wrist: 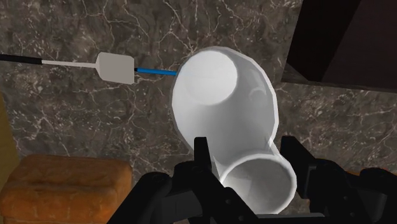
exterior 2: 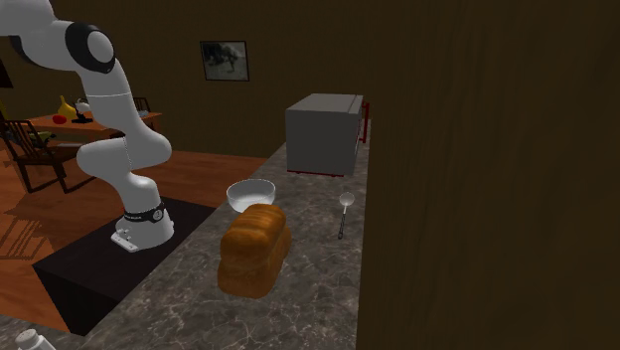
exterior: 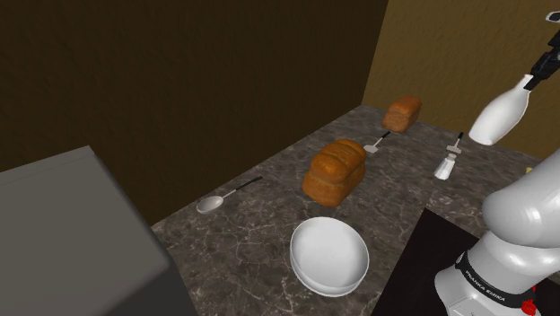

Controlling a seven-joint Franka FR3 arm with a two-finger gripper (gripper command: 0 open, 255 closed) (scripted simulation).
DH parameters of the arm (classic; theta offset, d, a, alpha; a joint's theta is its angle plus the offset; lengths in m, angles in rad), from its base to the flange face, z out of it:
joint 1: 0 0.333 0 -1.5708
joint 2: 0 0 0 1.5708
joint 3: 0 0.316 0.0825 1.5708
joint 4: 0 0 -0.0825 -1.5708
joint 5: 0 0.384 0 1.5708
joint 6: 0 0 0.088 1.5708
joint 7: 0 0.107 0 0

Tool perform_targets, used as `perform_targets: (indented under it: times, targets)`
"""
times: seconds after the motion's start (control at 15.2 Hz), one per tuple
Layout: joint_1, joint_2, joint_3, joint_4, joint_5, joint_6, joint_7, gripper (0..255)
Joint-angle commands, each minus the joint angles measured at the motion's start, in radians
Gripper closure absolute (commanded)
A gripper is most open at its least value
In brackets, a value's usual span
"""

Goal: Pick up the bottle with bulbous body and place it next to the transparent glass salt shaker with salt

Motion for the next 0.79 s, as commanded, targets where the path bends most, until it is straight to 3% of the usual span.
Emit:
perform_targets:
  times: [0.0, 0.73]
  targets:
    - [0.004, -0.01, 0.002, -0.036, -0.007, 0.031, 0.001, 255]
    - [0.008, -0.016, 0.006, -0.188, -0.005, 0.178, -0.017, 255]
